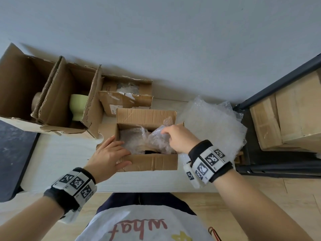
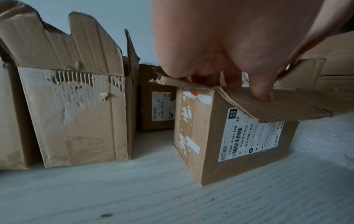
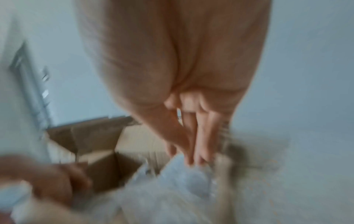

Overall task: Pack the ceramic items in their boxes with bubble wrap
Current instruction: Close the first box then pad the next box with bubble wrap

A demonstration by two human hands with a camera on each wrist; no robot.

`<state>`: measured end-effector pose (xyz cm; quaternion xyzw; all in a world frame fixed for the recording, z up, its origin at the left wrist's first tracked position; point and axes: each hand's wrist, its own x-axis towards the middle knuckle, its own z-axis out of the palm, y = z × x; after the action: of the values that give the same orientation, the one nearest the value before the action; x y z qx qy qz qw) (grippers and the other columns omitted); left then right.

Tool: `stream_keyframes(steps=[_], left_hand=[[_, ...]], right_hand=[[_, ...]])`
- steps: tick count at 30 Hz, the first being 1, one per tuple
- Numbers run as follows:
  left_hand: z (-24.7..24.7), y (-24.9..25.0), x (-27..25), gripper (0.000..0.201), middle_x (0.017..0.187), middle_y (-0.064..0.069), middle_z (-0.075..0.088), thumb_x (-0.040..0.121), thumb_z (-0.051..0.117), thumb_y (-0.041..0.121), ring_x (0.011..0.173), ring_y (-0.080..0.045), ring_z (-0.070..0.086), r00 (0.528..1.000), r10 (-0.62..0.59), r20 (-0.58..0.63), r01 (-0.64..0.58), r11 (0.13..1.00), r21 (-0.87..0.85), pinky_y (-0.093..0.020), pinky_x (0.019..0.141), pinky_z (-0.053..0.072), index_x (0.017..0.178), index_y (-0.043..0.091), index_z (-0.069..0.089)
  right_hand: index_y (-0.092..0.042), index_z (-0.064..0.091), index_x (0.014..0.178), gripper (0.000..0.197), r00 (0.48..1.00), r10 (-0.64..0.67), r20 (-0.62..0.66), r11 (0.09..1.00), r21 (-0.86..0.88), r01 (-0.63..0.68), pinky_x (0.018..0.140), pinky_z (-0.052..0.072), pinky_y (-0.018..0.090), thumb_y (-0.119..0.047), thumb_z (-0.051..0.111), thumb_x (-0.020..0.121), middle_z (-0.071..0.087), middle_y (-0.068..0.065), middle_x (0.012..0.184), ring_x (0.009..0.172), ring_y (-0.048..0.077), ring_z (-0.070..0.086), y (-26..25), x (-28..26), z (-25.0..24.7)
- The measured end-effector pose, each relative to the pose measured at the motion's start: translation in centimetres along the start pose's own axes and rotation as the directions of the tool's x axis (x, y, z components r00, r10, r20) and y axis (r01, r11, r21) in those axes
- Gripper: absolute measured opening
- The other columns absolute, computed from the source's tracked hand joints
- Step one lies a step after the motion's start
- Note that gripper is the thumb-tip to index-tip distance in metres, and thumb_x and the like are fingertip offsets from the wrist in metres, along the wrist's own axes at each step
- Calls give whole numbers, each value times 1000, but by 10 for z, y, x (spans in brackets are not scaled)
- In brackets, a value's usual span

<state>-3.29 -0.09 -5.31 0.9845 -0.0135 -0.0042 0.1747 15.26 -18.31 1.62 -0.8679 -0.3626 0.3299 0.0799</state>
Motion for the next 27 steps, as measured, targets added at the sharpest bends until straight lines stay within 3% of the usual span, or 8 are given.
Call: stream_keyframes(steps=[2, 5, 8, 11, 15, 20, 23, 27], left_hand=[[1, 0, 0, 68, 90, 3, 73, 89, 24, 64, 107, -22, 64, 1000, -4, 5, 4, 1000, -7, -44, 107, 32, 93, 18, 74], [0, 1, 0, 77, 90, 2, 73, 92, 13, 65, 106, -22, 64, 1000, -3, 1, 3, 1000, -23, -43, 107, 31, 93, 18, 74], [0, 1, 0, 76, 87, 3, 73, 93, 14, 64, 104, -22, 65, 1000, 7, -17, -7, 1000, -2, -43, 105, 33, 91, 18, 74], [1, 2, 0, 73, 85, 2, 73, 94, 16, 61, 102, -23, 66, 999, 21, -34, -21, 1000, 4, -41, 105, 28, 89, 17, 74], [1, 1, 1, 73, 88, 2, 72, 94, 15, 60, 103, -23, 65, 1000, 17, -14, -16, 1000, 12, -41, 106, 27, 90, 17, 73], [2, 2, 2, 73, 90, -1, 65, 94, 14, 61, 87, -22, 65, 1000, 8, -19, -7, 1000, 24, -47, 106, 36, 87, 17, 72], [1, 0, 4, 73, 82, 4, 65, 94, 13, 62, 84, -20, 66, 999, 32, -18, -31, 999, 43, -42, 108, 27, 83, 18, 71], [-4, -5, 7, 77, 78, 12, 69, 92, 5, 64, 92, -15, 66, 994, 59, 92, -71, 989, 131, -45, 111, 17, 80, 27, 72]], right_hand=[[-14, 51, 132, 50, 977, -175, -121, 975, -161, 155, 83, 50, 33, 6, 51, 86, 55, 7, 124, 105, 24, 57, 9, -5, 3], [-11, 36, 139, 62, 971, -237, -37, 854, -485, 190, 74, 49, 35, 6, 56, 83, 42, 12, 133, 113, 28, 51, 14, 1, 19], [-3, 30, 142, 52, 987, -159, -34, 794, -598, 108, 97, 42, 39, -2, 44, 92, 44, 17, 138, 123, 32, 46, 14, 13, 36], [-1, 37, 137, 41, 994, -105, 12, 750, -656, 87, 106, 29, 38, -10, 35, 98, 50, 17, 135, 126, 31, 44, 12, 25, 48], [-7, 48, 129, 34, 996, -45, 74, 724, -684, 83, 102, 29, 35, -15, 41, 97, 53, 11, 132, 124, 26, 46, 7, 35, 42], [-4, 55, 121, 36, 977, -198, 82, 751, -628, 205, 100, 35, 39, -1, 58, 85, 54, 15, 126, 120, 31, 48, 1, 7, 26], [-5, 62, 111, 26, 961, -215, 176, 768, -576, 278, 93, 38, 38, 0, 48, 90, 61, 11, 112, 107, 29, 56, 1, -9, 28], [-10, 66, 106, 27, 948, -130, 292, 762, -582, 284, 106, 27, 40, 0, 46, 89, 66, 6, 108, 106, 24, 58, -11, -4, 31]])
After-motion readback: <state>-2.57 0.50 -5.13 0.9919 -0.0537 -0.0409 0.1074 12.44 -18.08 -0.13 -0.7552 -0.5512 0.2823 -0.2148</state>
